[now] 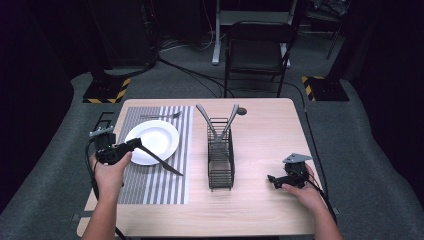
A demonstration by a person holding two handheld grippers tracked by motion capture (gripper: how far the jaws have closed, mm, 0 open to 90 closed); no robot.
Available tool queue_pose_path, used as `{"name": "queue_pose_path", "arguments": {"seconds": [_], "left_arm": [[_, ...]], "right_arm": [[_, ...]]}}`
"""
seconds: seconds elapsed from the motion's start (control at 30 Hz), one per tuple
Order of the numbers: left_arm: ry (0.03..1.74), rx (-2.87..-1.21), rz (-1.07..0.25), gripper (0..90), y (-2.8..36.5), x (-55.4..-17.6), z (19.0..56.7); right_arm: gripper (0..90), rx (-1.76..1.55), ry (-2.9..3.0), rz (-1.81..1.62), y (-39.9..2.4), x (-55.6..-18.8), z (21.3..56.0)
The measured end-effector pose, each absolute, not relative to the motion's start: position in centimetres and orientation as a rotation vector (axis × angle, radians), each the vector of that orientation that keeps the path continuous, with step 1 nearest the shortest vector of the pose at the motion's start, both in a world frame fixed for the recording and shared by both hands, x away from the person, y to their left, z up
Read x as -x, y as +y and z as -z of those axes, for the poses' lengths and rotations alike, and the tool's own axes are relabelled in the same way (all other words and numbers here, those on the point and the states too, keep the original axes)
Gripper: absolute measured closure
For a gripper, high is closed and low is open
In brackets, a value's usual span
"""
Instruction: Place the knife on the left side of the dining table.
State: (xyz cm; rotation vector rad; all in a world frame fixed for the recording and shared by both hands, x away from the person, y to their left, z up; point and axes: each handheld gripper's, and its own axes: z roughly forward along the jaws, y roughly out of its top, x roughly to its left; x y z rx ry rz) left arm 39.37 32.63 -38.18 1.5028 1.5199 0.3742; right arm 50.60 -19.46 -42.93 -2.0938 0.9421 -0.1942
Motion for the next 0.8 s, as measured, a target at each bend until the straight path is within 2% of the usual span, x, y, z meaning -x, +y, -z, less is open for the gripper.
{"name": "queue_pose_path", "arguments": {"seconds": [0.8], "left_arm": [[1.617, -1.397, -0.349, 75.1, 36.2, -38.6, 41.7]], "right_arm": [[0.0, 2.093, 0.948, 0.205, -19.4, -50.6, 42.9]]}}
